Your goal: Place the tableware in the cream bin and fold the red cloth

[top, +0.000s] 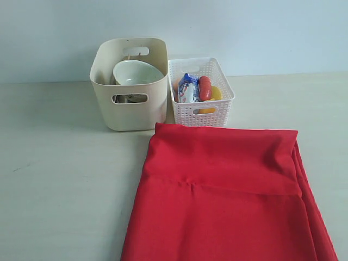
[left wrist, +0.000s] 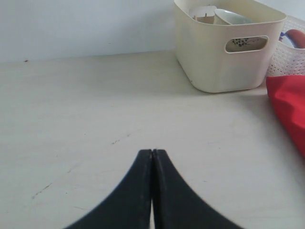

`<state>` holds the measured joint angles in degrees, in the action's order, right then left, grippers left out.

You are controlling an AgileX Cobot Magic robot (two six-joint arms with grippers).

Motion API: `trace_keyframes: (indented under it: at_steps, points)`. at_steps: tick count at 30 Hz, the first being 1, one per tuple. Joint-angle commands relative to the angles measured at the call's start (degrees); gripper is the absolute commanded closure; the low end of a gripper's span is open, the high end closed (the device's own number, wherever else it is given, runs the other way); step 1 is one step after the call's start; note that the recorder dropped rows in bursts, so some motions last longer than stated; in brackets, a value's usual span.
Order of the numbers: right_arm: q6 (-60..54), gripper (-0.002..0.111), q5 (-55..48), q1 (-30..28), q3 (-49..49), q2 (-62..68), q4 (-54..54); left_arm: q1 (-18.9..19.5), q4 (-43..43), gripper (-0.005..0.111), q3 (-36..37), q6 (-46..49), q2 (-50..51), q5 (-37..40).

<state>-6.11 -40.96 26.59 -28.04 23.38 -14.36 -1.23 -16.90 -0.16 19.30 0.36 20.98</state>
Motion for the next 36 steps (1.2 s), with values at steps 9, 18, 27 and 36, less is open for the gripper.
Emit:
trace_keyframes:
  at_steps: [9,18,27,36]
  points:
    - [12.6,0.041,-2.6,-1.2,-14.5,46.2,16.0,0.2,-0.2,0.107,0.2,-0.1,-0.4,-0.1]
    - [23.4,0.034,-1.9,-13.3,-15.9,58.2,26.0,0.2,-0.2,0.107,0.2,-0.1,-0.4,-0.1]
    - [4.7,0.034,-1.1,-23.4,-15.9,67.0,5.0,0.2,-0.2,0.107,0.2,-0.1,-0.4,-0.1]
    - [-7.5,0.034,2.3,-27.1,-15.9,73.7,-7.8,0.2,-0.2,0.107,0.2,-0.1,-0.4,-0.1]
